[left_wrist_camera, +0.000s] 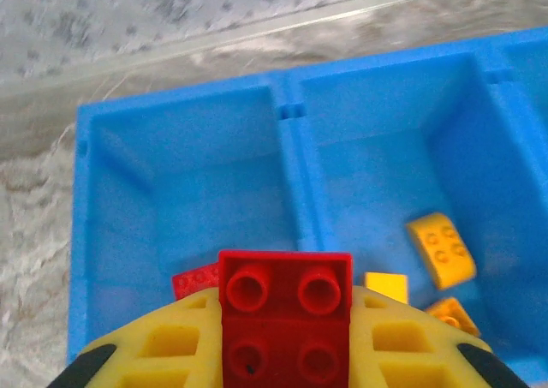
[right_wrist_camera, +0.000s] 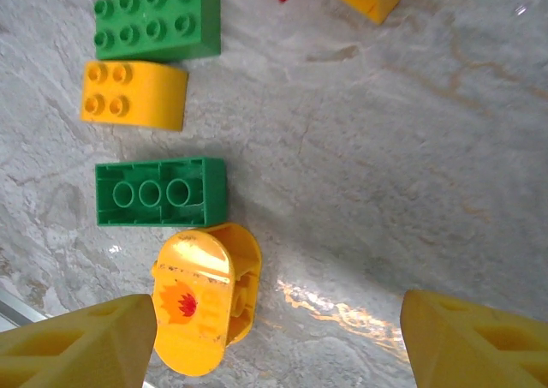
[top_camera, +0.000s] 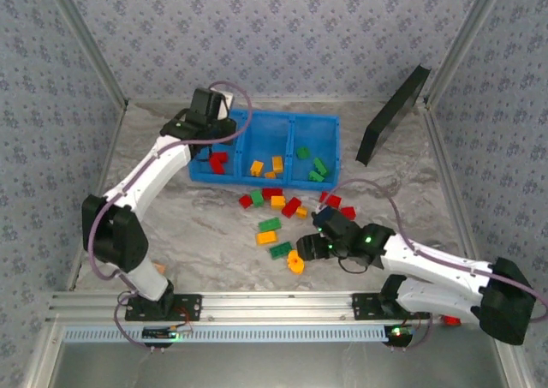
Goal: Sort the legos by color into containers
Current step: Place the lego in the container.
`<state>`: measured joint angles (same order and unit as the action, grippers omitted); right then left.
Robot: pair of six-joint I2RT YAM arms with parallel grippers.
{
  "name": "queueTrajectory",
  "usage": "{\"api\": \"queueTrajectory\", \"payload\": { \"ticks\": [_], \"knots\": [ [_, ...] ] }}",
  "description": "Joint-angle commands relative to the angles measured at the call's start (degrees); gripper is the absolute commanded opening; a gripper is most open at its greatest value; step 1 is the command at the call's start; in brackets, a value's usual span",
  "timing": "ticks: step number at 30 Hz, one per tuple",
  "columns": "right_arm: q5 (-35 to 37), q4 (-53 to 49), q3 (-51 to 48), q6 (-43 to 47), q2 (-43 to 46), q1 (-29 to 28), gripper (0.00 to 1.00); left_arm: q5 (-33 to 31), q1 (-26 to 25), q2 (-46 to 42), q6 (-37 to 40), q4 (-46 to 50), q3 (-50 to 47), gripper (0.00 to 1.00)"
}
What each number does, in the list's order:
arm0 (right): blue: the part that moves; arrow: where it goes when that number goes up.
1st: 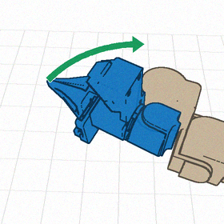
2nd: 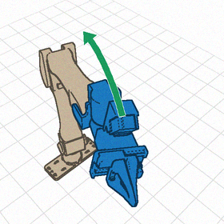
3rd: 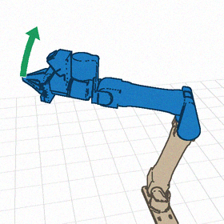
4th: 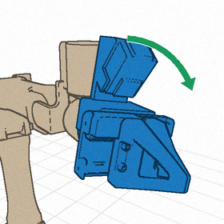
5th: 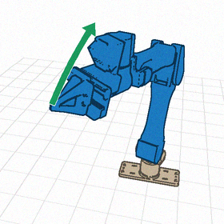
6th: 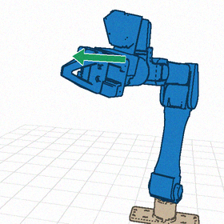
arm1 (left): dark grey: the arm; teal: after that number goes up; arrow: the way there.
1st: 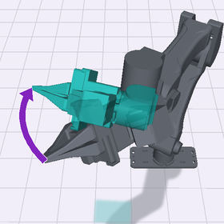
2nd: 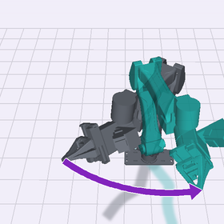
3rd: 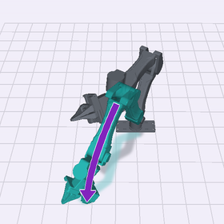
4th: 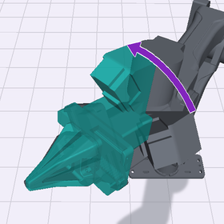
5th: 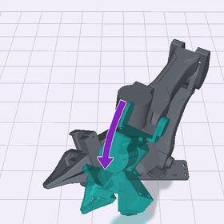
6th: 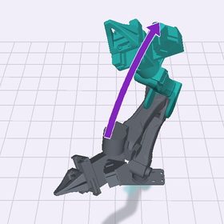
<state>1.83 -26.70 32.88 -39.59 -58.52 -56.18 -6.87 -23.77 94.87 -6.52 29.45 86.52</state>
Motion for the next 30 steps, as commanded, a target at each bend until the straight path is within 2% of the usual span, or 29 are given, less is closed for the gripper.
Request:
{"api": "queueTrajectory", "payload": {
  "ticks": [1,5,11,30],
  "knots": [
    [4.33,1.92,0.27,-5.05,-2.18,-3.58,0.77,1.78,0.97,3.57,-3.70,1.96,4.34,0.14],
    [7.40,0.87,1.26,-7.83,-4.19,-7.86,0.77,1.81,2.72,9.62,-5.78,4.15,8.56,0.15],
    [9.33,-0.39,1.57,-10.35,-6.48,-11.12,0.77,-1.22,3.54,14.25,-7.85,5.57,9.56,0.18],
    [6.04,0.89,6.90,-5.59,-16.29,-11.30,0.79,2.09,4.63,22.38,-9.95,6.76,7.61,0.22]
  ]
}}
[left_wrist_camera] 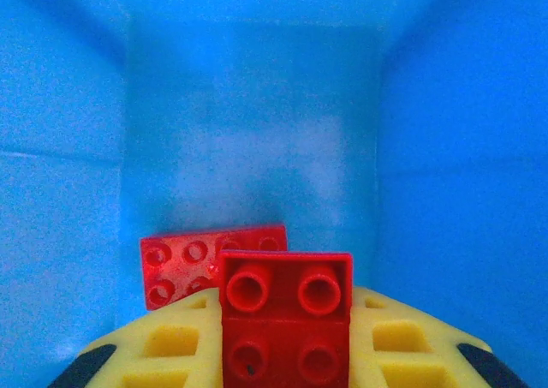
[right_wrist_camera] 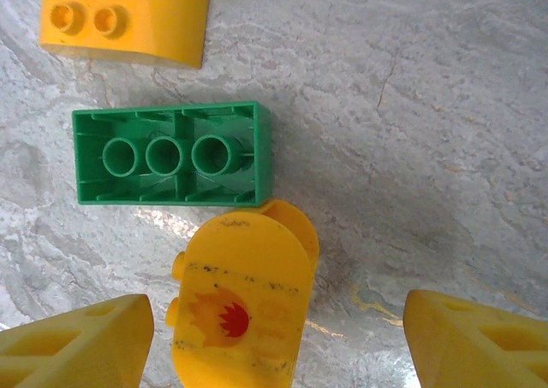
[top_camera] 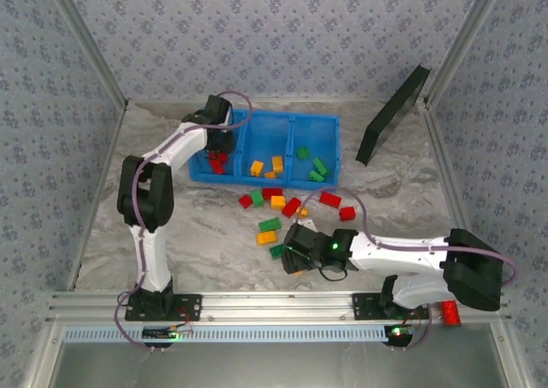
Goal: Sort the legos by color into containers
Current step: Place the lego in the container, then pick up the lego from the bottom-center of the table.
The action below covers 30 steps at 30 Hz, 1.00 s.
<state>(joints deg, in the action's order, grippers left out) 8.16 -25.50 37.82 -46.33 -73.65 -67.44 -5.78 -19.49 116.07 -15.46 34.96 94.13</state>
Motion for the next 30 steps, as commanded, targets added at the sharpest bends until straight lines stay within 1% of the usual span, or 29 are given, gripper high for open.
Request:
{"api": "queueTrajectory", "payload": {
  "ticks": [1,4,14,17,19,22,27,30],
  "knots": [
    [-0.50,-0.14,2.20,1.25,-1.72,-0.01,0.79,0.84,0.41,1.47,-1.07,1.25,0.00,0.22],
    [-0.87,0.06,2.58,1.37,-2.88,-0.06,0.79,0.75,0.48,2.13,-1.22,1.21,-0.14,0.24],
    [-1.74,1.13,3.36,1.68,-6.60,0.04,0.78,1.65,0.57,1.80,-1.12,0.82,-0.87,0.40],
    [-2.18,1.41,3.57,1.85,-7.67,-0.02,0.76,1.64,0.58,0.98,-1.04,0.70,-1.18,0.45],
    [-2.44,1.50,3.61,1.79,-8.04,-0.11,0.72,1.69,0.59,0.17,-1.02,0.57,-1.31,0.47],
    [-2.53,1.00,3.74,1.84,-8.27,-0.13,0.62,1.77,0.68,-1.24,-0.81,0.52,-1.32,0.49],
    [-2.96,-3.25,5.92,4.07,-7.69,0.98,0.41,2.39,0.68,-5.24,-0.09,0.80,-0.48,0.51],
    [-4.29,-7.90,8.89,8.28,-6.23,3.49,0.36,1.92,0.68,-10.54,0.08,-0.12,-1.10,0.51]
  ]
}}
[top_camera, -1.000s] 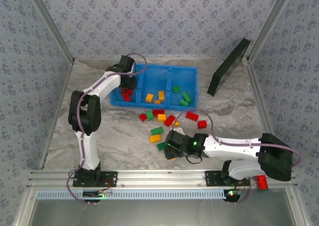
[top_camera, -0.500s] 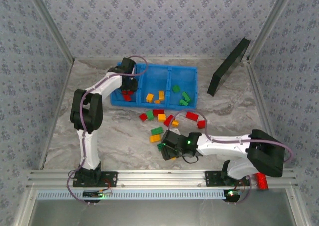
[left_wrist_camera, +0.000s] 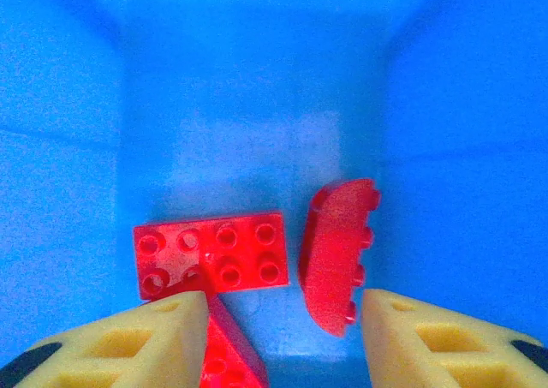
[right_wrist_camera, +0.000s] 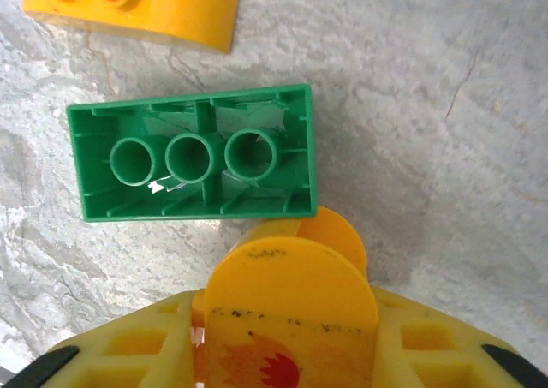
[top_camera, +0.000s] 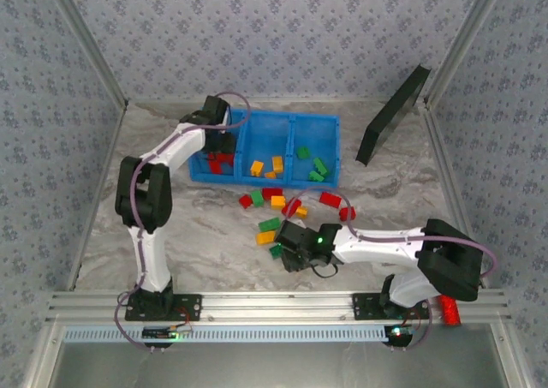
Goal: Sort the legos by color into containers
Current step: Pick up the lego from the bottom-center of the table, then place the lego in the container.
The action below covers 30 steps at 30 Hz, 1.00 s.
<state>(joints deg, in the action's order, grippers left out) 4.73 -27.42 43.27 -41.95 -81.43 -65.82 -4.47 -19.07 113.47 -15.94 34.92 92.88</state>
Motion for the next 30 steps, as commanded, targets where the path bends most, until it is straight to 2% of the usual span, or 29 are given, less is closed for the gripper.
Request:
{"api": "queueTrajectory", "payload": {
  "ticks": [1,7,10,15,19,25,30],
  "knots": [
    [-1.31,-7.46,4.44,5.23,2.28,2.88,0.36,0.57,0.26,-9.73,0.78,-0.28,-0.10,0.52],
    [-3.95,-13.27,14.45,17.64,3.90,11.99,0.35,-0.19,0.30,-20.74,2.23,1.77,-1.66,0.54],
    [-4.82,-13.37,21.22,23.54,0.86,16.47,0.35,-0.04,0.27,-25.93,2.04,2.13,-4.96,0.56],
    [-4.83,-13.56,35.19,31.14,-7.34,19.11,0.35,-0.58,0.35,-32.78,1.73,3.66,-10.83,0.57],
    [-4.72,-12.55,43.83,34.50,-14.53,20.47,0.35,0.68,0.35,-38.17,0.42,5.18,-16.23,0.57],
    [-10.46,-9.84,53.48,35.80,-26.06,23.66,0.36,2.14,0.35,-45.33,-1.51,9.25,-22.56,0.59],
    [-13.19,-11.49,61.96,36.61,-35.13,25.89,0.36,4.15,0.26,-50.66,-2.50,11.60,-26.71,0.62]
  ]
}}
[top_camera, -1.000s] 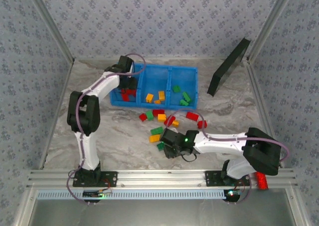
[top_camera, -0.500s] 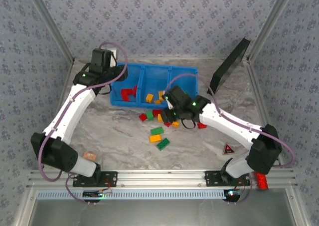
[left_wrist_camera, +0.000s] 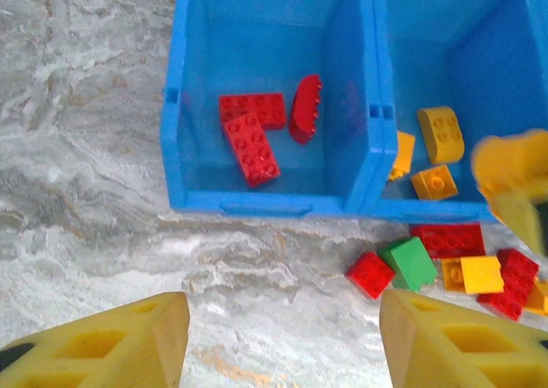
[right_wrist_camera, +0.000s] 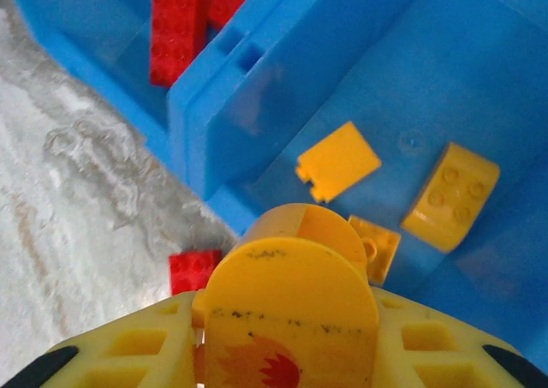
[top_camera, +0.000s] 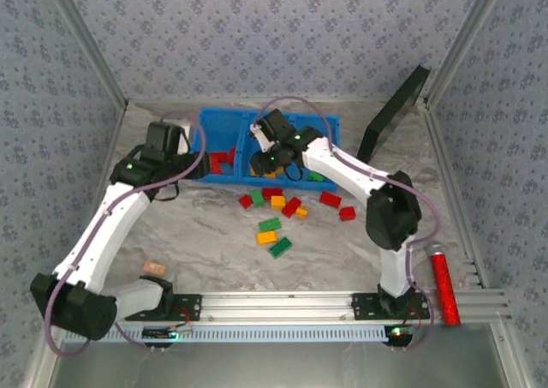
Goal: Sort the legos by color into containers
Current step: Place the lego in the container.
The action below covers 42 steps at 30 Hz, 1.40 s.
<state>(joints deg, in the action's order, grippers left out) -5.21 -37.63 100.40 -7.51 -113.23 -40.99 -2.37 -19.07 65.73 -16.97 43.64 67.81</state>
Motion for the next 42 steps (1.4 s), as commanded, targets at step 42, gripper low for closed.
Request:
{"api": "queueTrajectory", "payload": {
  "ticks": [42],
  "knots": [
    [-7.00,-13.24,51.54,0.71,-38.26,14.63,0.61,5.01,-0.70,-5.79,-1.13,11.22,-3.57,0.69]
  ]
}}
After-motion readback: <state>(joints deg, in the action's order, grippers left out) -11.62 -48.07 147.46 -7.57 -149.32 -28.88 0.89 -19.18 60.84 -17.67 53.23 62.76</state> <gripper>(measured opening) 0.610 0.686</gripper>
